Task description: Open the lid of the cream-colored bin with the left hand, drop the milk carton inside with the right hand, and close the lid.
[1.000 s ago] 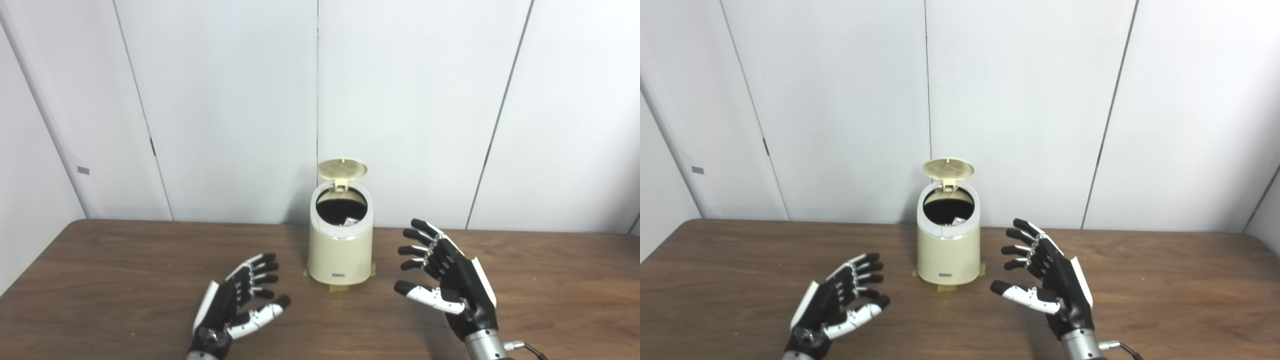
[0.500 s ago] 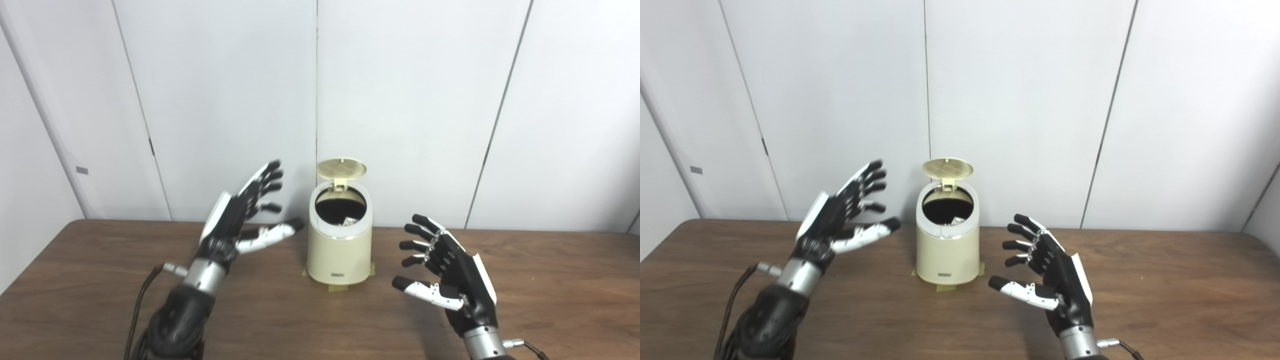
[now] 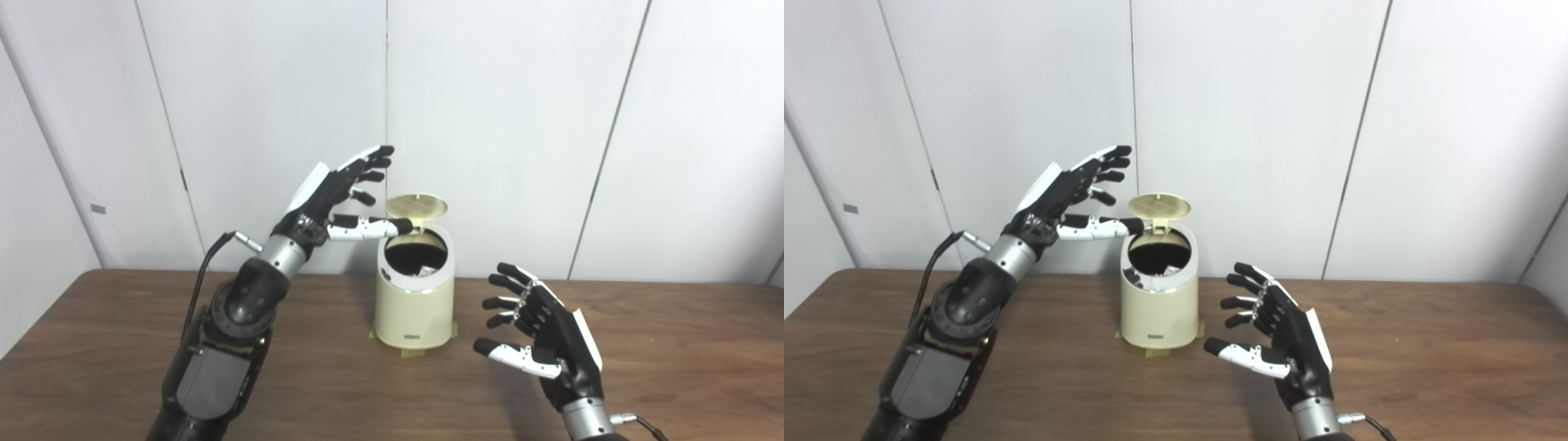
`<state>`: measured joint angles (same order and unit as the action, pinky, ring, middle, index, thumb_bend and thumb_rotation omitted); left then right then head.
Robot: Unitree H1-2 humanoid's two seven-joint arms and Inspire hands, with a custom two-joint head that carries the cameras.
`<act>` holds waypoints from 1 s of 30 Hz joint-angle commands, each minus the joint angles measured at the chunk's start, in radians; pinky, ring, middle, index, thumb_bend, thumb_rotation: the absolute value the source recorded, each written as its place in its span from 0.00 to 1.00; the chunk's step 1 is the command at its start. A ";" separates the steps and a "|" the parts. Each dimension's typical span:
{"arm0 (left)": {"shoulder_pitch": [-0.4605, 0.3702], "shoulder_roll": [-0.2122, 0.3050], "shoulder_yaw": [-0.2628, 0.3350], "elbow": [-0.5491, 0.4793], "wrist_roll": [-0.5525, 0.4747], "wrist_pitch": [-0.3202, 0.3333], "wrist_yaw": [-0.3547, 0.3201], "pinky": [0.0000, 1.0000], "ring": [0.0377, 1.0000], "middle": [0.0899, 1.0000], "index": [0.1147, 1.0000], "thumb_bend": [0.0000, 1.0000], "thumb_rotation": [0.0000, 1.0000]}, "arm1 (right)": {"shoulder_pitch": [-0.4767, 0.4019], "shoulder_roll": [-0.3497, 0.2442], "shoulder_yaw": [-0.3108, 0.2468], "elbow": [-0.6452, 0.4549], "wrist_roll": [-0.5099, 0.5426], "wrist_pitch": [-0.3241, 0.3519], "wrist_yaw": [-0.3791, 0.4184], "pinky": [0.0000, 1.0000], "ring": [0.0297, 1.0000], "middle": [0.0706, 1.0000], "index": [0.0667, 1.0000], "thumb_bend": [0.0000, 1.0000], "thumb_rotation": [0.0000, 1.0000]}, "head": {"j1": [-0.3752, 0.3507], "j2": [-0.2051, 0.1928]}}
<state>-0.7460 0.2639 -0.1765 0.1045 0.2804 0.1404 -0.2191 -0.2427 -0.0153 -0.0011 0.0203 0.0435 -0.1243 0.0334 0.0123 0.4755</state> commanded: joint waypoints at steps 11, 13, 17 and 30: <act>-0.126 0.072 -0.108 0.037 0.205 -0.017 -0.045 0.98 1.00 0.93 0.89 0.90 0.39 | -0.032 0.023 0.002 -0.045 -0.018 0.010 -0.025 0.48 0.58 0.72 0.74 0.79 0.13 | -0.018 -0.002; -0.126 0.079 -0.116 0.037 0.214 -0.015 -0.066 1.00 1.00 0.93 0.88 0.91 0.38 | -0.032 0.024 0.004 -0.040 -0.013 0.003 -0.021 0.48 0.58 0.72 0.74 0.78 0.13 | -0.018 -0.002; -0.122 0.089 -0.123 0.038 0.229 -0.023 -0.086 1.00 1.00 0.91 0.85 0.92 0.39 | -0.033 0.028 0.004 -0.032 0.002 -0.003 -0.015 0.47 0.57 0.72 0.74 0.79 0.13 | -0.020 0.000; -0.103 0.117 -0.139 0.012 0.279 -0.034 -0.131 1.00 1.00 0.88 0.82 0.93 0.39 | -0.035 0.036 0.006 -0.033 -0.013 0.012 -0.027 0.49 0.58 0.72 0.74 0.78 0.11 | -0.026 0.003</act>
<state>-0.8054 0.3597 -0.3262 0.1511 0.5500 0.1242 -0.3595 -0.2428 0.0132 0.0023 0.0150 0.0302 -0.1046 0.0076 -0.0138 0.4771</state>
